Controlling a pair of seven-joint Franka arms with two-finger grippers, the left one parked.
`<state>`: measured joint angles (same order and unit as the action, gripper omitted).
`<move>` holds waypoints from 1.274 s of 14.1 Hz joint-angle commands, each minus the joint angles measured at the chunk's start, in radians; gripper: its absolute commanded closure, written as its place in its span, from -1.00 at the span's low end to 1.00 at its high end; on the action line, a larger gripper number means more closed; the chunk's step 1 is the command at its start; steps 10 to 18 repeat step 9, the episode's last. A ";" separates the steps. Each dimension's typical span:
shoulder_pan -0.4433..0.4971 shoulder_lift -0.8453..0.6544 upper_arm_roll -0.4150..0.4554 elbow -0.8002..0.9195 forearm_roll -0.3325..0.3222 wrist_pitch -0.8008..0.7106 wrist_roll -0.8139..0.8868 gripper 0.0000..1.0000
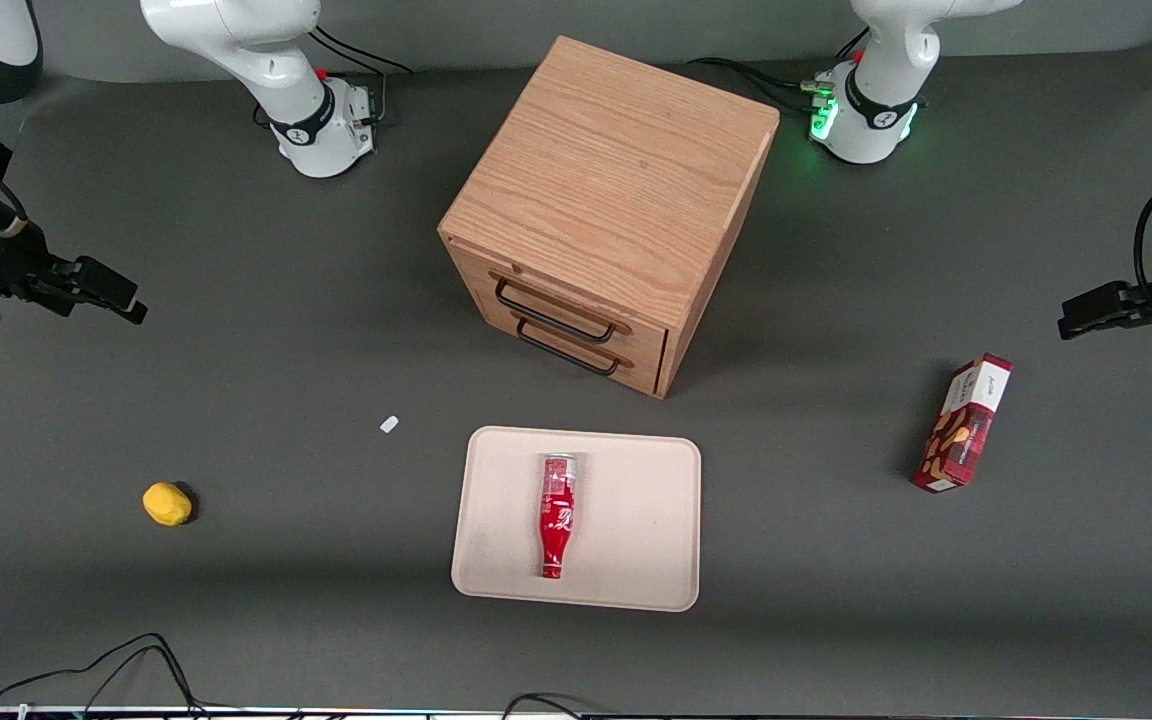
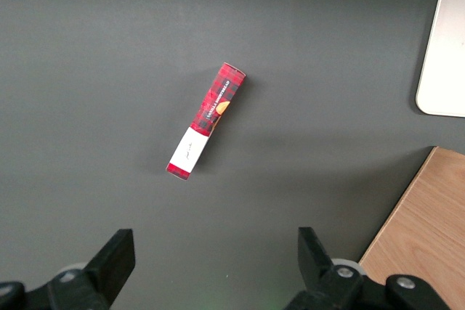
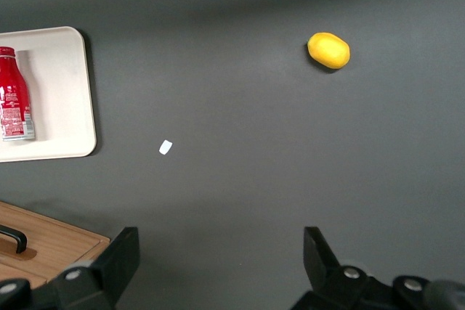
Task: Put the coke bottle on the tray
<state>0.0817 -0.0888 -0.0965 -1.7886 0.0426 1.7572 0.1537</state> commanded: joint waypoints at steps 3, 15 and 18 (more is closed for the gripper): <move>0.007 0.003 0.004 0.058 -0.022 -0.074 -0.020 -1.00; 0.009 0.021 0.011 0.143 -0.056 -0.200 -0.028 -1.00; 0.009 0.021 0.011 0.143 -0.056 -0.200 -0.028 -1.00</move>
